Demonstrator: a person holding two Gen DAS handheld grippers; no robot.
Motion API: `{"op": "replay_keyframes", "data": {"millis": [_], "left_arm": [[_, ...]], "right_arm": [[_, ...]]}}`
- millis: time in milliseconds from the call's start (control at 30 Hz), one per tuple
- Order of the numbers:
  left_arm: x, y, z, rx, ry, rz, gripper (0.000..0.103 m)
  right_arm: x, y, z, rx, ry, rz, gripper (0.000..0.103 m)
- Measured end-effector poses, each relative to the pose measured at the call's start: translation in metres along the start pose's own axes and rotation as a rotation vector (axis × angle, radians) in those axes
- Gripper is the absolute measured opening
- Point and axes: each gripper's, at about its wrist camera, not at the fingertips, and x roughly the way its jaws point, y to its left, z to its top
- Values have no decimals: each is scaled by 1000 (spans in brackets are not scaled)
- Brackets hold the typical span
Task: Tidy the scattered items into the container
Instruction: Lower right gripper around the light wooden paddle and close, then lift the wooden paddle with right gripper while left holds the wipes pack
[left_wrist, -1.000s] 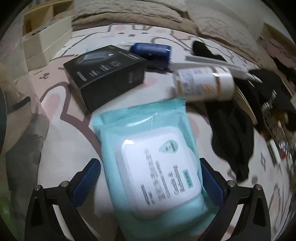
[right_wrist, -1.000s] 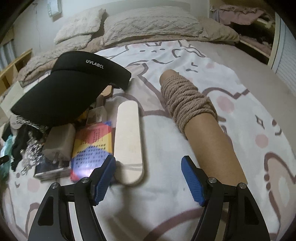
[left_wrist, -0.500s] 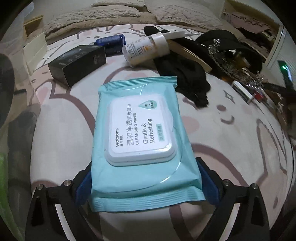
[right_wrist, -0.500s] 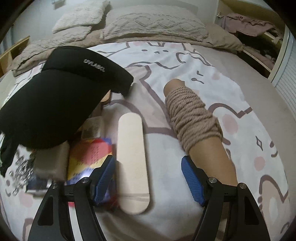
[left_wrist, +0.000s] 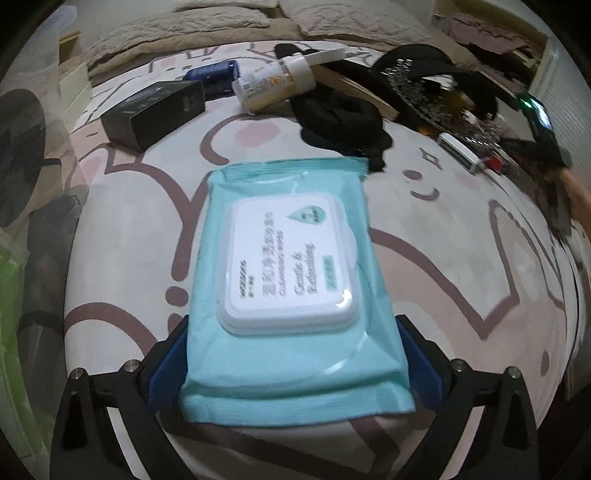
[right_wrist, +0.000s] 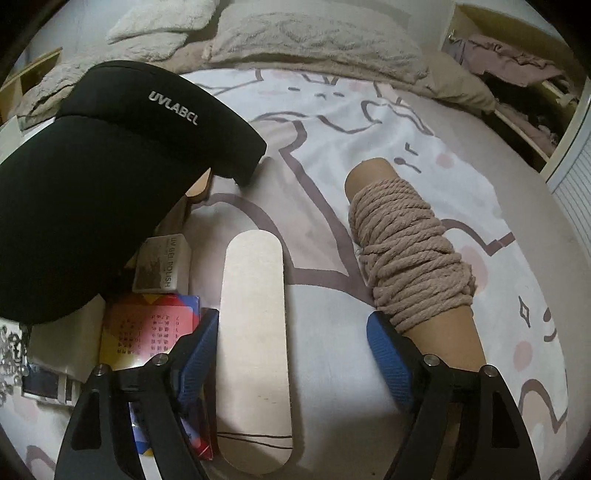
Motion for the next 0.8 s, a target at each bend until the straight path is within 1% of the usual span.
{"op": "replay_keyframes", "data": {"millis": [67,167,233,267,300,333,400,500,567,667,800], "left_arm": [[2,3,6,-26,-3,8,102],[7,8,15,-66,-1,13,102],[12,10,22,-85,0,20,103],[13,10,25,-90,1,25,103],[16,10,28,-94,3,34,103],[18,9,29,-92,6,46,103],[22,6,30,-76,9,69,103],[23,5,28,-54,4,76,103],[24,8,28,-53,9,63,103],[26,7,30,-22,22,60,103],[27,8,33,-41,22,73,103]], "right_arm": [[-5,0,-6,0,-23,-1,78],[-11,-1,-13,-9,-41,21,68],[-15,1,-17,-21,-48,40,51],[-16,4,-18,-32,-53,44,45],[-19,7,-20,-49,-59,39,36],[-21,12,-23,-76,-63,14,36],[-22,14,-27,-89,-69,5,35],[-28,6,-35,-52,-57,44,34],[-36,3,-45,-40,-52,59,34],[-51,1,-64,-22,-45,87,34],[-72,2,-91,-13,-54,120,35]]}}
